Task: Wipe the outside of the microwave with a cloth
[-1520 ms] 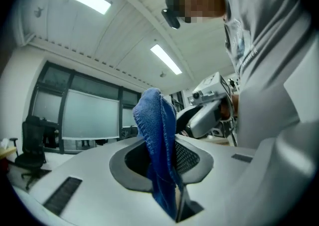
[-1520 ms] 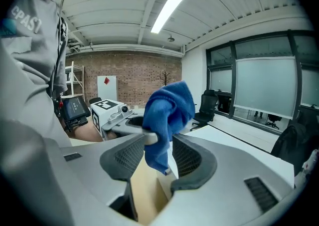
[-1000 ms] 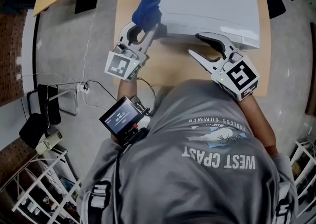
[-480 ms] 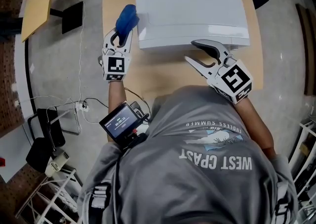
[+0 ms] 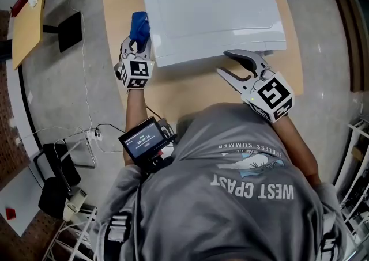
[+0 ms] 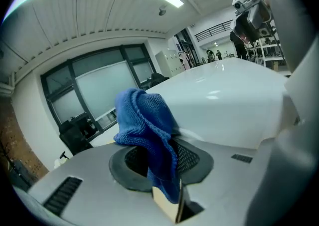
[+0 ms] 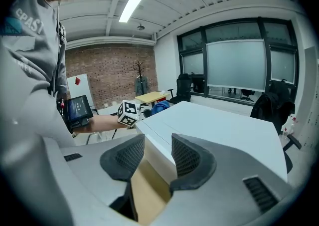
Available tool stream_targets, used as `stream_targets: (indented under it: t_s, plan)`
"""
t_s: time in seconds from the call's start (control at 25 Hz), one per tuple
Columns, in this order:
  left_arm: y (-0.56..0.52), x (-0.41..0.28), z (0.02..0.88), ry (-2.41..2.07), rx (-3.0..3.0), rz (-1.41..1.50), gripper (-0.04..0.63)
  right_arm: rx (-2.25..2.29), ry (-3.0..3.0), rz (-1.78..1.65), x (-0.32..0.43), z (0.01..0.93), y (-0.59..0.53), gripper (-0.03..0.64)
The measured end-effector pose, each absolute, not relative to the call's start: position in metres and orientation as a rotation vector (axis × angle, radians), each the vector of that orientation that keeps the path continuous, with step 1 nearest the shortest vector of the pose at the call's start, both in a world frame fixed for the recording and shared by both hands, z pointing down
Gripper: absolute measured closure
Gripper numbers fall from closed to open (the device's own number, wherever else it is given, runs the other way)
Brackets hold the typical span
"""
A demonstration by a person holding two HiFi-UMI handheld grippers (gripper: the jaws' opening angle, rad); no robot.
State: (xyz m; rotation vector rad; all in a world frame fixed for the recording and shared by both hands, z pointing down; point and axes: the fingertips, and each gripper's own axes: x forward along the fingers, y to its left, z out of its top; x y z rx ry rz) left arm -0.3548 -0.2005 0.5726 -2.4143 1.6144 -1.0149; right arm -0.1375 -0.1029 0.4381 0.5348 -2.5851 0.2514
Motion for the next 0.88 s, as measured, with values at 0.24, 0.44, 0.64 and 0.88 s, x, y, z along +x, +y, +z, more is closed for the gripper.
stream_targets:
  t_s: [0.24,0.44,0.64,0.88]
  plan:
    - [-0.220,-0.350,0.627,1.421,-2.396,-1.228,0.505,0.552,-2.525,0.296,-0.136,0.451,-0.119,0.440]
    - [-0.206,-0.361,0.667,1.276,-2.481,-1.377,0.506,0.549,-2.501,0.296,-0.159,0.440,-0.117,0.440]
    - [-0.175,-0.353,0.722,1.091,-2.563,-1.543,0.505,0.555,-2.481,0.309,-0.159,0.445,-0.115,0.440]
    - [-0.142,-0.341,0.754,0.952,-2.643,-1.611,0.505,0.553,-2.477,0.320,-0.161,0.447,-0.112,0.440]
